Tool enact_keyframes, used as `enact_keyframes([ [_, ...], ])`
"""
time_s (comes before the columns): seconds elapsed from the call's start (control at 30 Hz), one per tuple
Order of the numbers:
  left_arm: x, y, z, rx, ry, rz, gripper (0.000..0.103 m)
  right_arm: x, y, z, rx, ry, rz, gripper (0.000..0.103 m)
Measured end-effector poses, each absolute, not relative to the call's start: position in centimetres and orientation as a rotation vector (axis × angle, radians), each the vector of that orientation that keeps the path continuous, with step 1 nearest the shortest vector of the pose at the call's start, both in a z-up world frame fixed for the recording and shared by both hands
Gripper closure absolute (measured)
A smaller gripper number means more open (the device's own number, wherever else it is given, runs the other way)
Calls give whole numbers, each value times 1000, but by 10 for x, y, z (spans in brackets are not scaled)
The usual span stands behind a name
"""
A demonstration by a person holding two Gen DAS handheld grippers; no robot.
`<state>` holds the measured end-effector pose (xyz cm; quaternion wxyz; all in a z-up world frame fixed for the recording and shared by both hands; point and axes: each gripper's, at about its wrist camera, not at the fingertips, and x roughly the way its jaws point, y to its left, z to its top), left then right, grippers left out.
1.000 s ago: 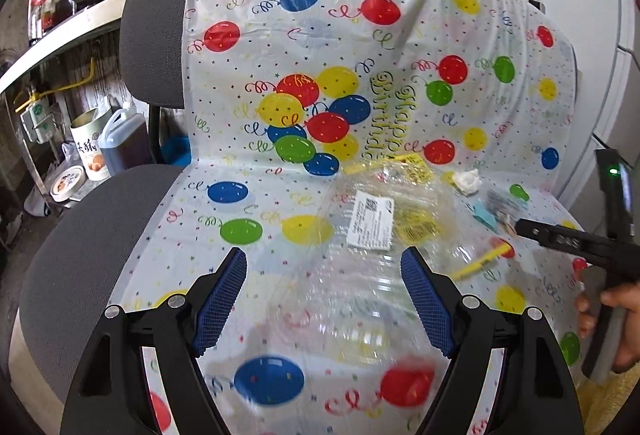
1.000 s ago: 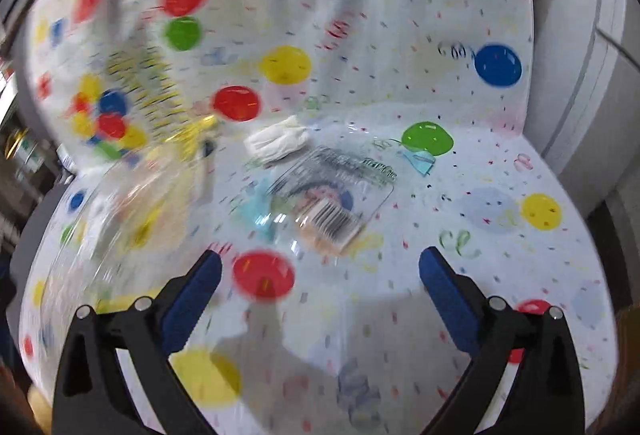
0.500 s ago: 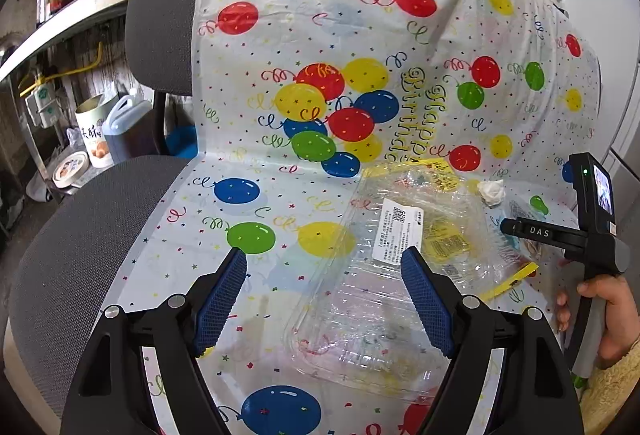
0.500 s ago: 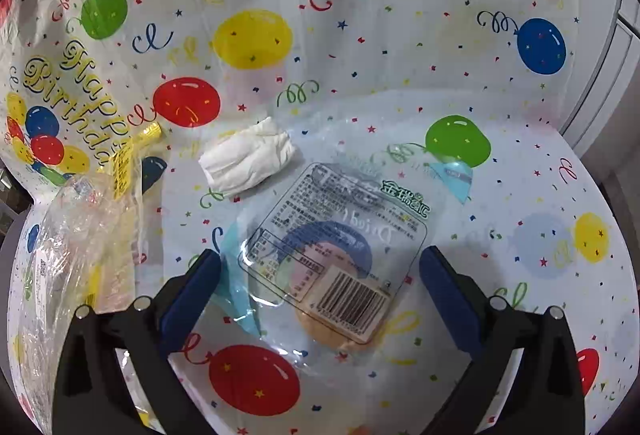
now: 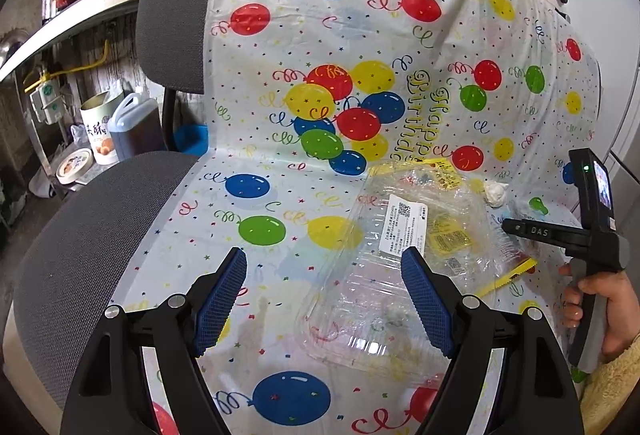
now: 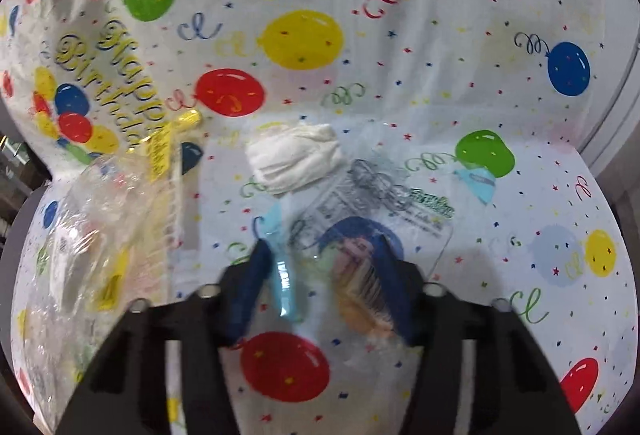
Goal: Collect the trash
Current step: 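Grasp the small clear plastic packet with the right gripper, then grasp the clear plastic tray with the left gripper while the right holds the packet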
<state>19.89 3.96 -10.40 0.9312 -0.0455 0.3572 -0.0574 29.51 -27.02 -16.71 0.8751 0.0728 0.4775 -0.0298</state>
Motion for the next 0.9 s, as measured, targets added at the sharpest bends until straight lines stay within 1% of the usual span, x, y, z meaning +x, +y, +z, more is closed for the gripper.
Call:
enact_keyframes([
  [0.03, 198, 41, -104, -94, 730, -115, 23, 292, -269, -164, 136, 988, -68, 76],
  [0.13, 195, 44, -103, -92, 727, -105, 23, 283, -265, -150, 87, 936, -80, 86],
  [0.3, 190, 49, -96, -98, 711, -100, 23, 256, -265, -114, 38, 806, -80, 91],
  [0.43, 185, 53, -89, -105, 705, -99, 23, 217, -257, -82, -6, 684, -43, 91],
  [0.5, 184, 53, -88, -99, 710, -86, 23, 207, -260, -66, -8, 647, -39, 91],
  [0.57, 184, 54, -88, -85, 716, -73, 24, 191, -260, -61, -5, 627, -36, 91],
  [0.63, 186, 54, -90, -88, 727, -87, 26, 171, -264, -57, 2, 614, -31, 91],
  [0.73, 194, 48, -96, -101, 761, -156, 35, 163, -257, -60, 1, 619, -14, 91],
  [0.8, 204, 40, -100, -90, 782, -214, 39, 157, -253, -64, -14, 622, -11, 91],
  [0.87, 216, 33, -108, -67, 813, -241, 49, 152, -254, -67, -11, 626, -6, 91],
  [0.9, 223, 30, -111, -62, 830, -252, 52, 149, -255, -68, -5, 628, -4, 92],
])
